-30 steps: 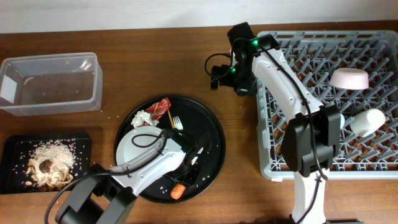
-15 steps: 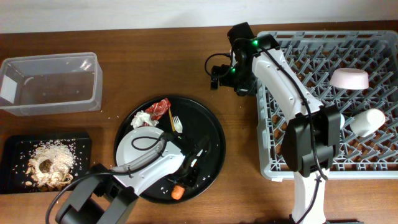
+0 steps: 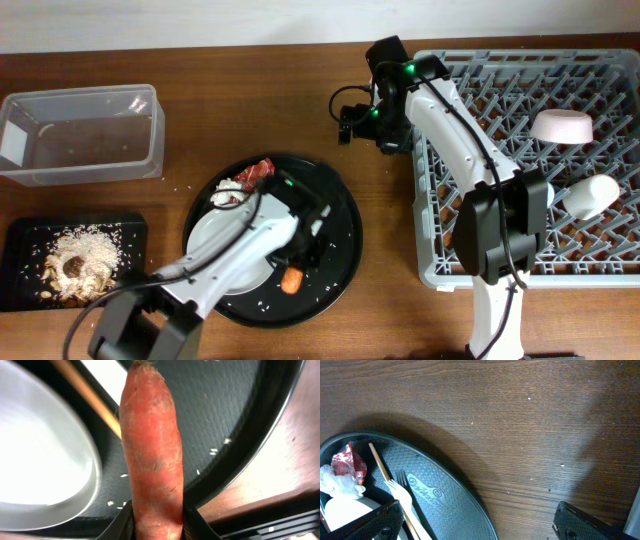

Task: Sort waste into correct bins and load items into the dishwasher rack
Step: 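Carry the carrot left and drop it on the black tray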

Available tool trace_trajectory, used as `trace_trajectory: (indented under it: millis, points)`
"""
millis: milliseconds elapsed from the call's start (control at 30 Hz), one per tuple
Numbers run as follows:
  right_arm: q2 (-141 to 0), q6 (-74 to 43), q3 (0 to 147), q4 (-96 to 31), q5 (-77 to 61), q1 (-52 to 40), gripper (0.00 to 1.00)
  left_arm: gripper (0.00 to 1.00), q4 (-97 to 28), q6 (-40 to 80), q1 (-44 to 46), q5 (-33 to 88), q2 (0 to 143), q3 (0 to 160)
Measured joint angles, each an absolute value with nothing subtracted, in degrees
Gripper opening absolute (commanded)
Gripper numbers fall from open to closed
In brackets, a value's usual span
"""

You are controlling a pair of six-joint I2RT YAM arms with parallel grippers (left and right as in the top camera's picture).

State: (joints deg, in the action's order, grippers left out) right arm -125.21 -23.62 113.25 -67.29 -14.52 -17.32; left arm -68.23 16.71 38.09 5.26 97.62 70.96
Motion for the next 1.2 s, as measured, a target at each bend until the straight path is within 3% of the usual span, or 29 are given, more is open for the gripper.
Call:
trace_trajectory:
  millis: [167, 267, 533, 600, 667, 1033, 1200]
  points:
    - [-125.21, -23.59, 113.25, -67.20, -14.52, -17.32, 0.99, 0.21, -68.53, 16.69, 19.09, 3.36, 96.99, 73.80]
    - [-125.21, -23.59, 113.25, -67.22, -14.52, -17.32, 0.99, 0.21, -66.17, 16.71, -2.44, 2.26, 96.97, 73.87]
    - [-125.21, -23.59, 113.25, -67.22, -14.52, -17.32, 0.99, 0.22, -59.61, 19.86, -32.27, 2.35, 96.92, 73.84]
    - [-125.21, -23.62, 113.25, -67.22, -14.55, -17.32, 0.99, 0.22, -58.28, 20.64, -35.18, 2.44, 96.90, 73.84]
    - [-125.21, -23.59, 113.25, -67.22, -14.52, -17.32, 0.99, 0.35, -57.76, 21.98, -39.05, 2.44, 96.90, 73.84]
    - [-125.21, -23.59, 113.25, -67.22, -14.55, -17.32, 0.99, 0.34, -56.12, 23.44, -41.17, 2.57, 101.58, 73.82]
    - [-125.21, -23.59, 113.25, -67.22, -14.55, -17.32, 0.99, 0.34, -56.51, 22.17, -41.17, 9.98, 101.51, 73.82]
